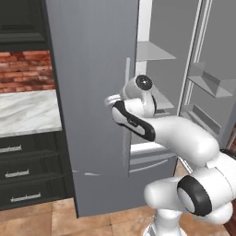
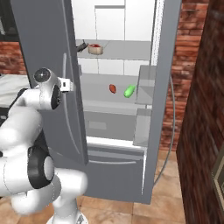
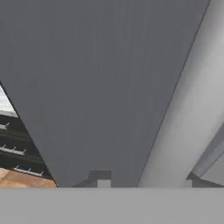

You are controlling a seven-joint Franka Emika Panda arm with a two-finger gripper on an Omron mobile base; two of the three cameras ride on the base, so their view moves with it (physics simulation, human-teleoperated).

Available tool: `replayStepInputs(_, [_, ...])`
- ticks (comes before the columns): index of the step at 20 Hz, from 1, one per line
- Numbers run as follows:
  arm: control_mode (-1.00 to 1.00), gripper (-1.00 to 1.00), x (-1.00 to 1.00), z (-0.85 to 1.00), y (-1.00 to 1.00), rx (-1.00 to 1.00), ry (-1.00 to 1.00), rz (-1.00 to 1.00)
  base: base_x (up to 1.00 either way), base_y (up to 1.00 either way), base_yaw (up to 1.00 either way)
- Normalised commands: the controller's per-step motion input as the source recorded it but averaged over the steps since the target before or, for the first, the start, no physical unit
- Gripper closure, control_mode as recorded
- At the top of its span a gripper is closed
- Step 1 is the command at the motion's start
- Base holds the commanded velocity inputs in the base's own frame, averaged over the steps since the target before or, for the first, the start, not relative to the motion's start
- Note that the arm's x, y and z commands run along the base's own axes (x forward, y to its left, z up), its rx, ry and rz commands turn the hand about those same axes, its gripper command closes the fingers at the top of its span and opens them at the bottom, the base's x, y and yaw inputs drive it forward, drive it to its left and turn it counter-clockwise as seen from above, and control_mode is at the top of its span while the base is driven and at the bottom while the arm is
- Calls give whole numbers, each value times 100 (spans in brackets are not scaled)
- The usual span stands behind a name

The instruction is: Gather the sweet potato and corn from the fridge and place them on a tray on the dining counter. Then gather the fish and steak from the fridge and place them on the other tray.

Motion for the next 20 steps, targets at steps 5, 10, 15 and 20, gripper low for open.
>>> replayStepInputs(5, [-100, 100, -100, 13, 98, -5, 0, 11, 0, 0, 0])
replayStepInputs(10, [-100, -100, -94, 19, 97, -5, 0, 10, 0, 0, 0])
replayStepInputs(15, [-100, -100, -90, 30, 37, -1, -1, 0, 0, 0, 0])
replayStepInputs(20, [-100, -100, -100, 36, -48, 7, -1, -12, 0, 0, 0])
